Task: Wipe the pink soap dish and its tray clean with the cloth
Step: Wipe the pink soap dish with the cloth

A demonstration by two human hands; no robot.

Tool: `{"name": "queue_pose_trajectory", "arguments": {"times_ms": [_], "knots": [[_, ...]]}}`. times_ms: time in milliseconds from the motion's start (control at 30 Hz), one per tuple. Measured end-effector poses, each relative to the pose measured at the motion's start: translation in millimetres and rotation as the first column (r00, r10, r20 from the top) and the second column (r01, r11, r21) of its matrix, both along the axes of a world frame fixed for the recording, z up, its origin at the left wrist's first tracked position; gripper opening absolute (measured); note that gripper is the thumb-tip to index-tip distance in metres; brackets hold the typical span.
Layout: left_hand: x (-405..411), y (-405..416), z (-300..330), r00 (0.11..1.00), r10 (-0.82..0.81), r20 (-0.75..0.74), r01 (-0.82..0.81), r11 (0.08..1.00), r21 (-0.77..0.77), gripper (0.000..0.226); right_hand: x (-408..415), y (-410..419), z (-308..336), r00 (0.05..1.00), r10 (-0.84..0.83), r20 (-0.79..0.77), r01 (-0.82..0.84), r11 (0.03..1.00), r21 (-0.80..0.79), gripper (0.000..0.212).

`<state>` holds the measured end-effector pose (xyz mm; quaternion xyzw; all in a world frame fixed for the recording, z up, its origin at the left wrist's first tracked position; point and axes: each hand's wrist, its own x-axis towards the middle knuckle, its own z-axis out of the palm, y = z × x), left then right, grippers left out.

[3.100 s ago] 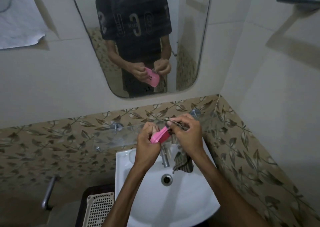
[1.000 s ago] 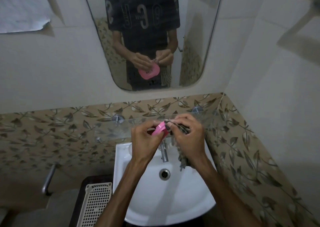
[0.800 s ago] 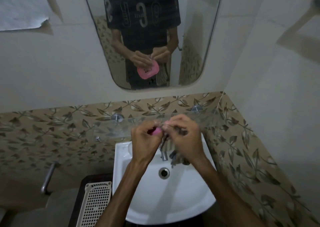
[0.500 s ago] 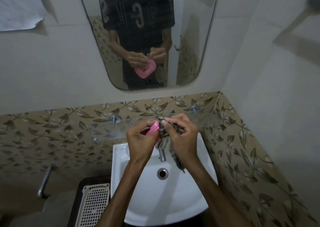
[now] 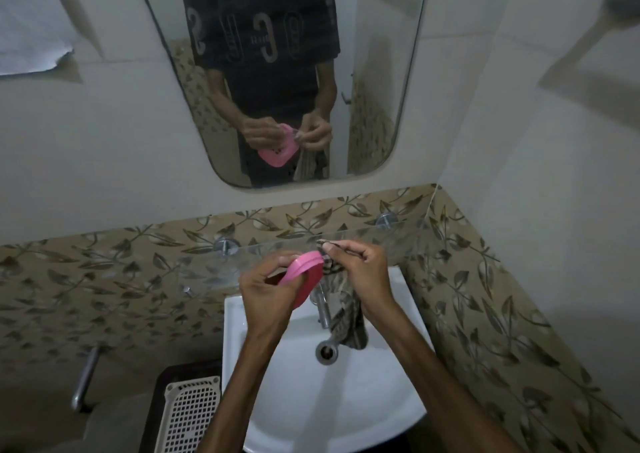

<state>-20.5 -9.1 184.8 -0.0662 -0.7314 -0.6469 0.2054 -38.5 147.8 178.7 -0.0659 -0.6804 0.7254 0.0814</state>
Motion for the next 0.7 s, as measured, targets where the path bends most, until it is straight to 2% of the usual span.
{"name": "queue_pose_trajectory", "arguments": {"times_ms": [100,200,300,333,400,467,567,633,700], "knots": [[-0.5,-9.6,-7.7,0.998,0.006,0.062,-0.012,0.996,0.084,0.026,-2.3,3.5,0.0,0.989,0.131,0.068,-0.124,0.988,-0.096,0.008],[-2.9,-15.3,-8.9,0.992,0.02,0.125,-0.053,0.964,0.262,0.023,-0.2,5.4,-4.2,0.945,0.253,0.208,-0.214,0.957,-0.196,0.01],[-14.2,-18.7,-7.4,0.975,-0.071,0.21,-0.014,0.926,0.378,0.026,5.5,5.0,-10.3,0.934,0.28,0.222,-0.137,0.855,-0.499,0.013],[-17.1,-17.0,-7.7,0.96,-0.12,0.255,-0.004,0.898,0.439,0.027,5.6,6.3,-9.6,0.946,0.254,0.199,-0.115,0.841,-0.529,0.014],[-19.5,-9.3,-10.7,0.922,-0.186,0.339,-0.017,0.856,0.517,0.033,6.7,5.4,-3.4,0.962,0.246,0.116,-0.159,0.854,-0.496,0.013],[-19.4,-1.1,-15.8,0.895,-0.192,0.404,-0.058,0.846,0.53,0.033,9.3,-1.2,3.1,0.966,0.256,0.044,-0.218,0.892,-0.396,0.016],[-20.1,10.5,-19.1,0.881,-0.169,0.442,-0.055,0.891,0.451,0.033,12.8,-12.3,4.8,0.987,0.161,-0.02,-0.162,0.969,-0.185,0.016],[-20.0,18.6,-19.2,0.877,-0.164,0.451,-0.019,0.927,0.374,0.037,14.0,-17.2,3.3,0.991,0.134,-0.011,-0.134,0.969,-0.206,0.014],[-17.1,23.4,-17.0,0.863,-0.195,0.466,-0.027,0.903,0.428,0.041,15.0,-23.1,-0.4,0.99,0.138,0.03,-0.128,0.964,-0.233,0.013]]}}
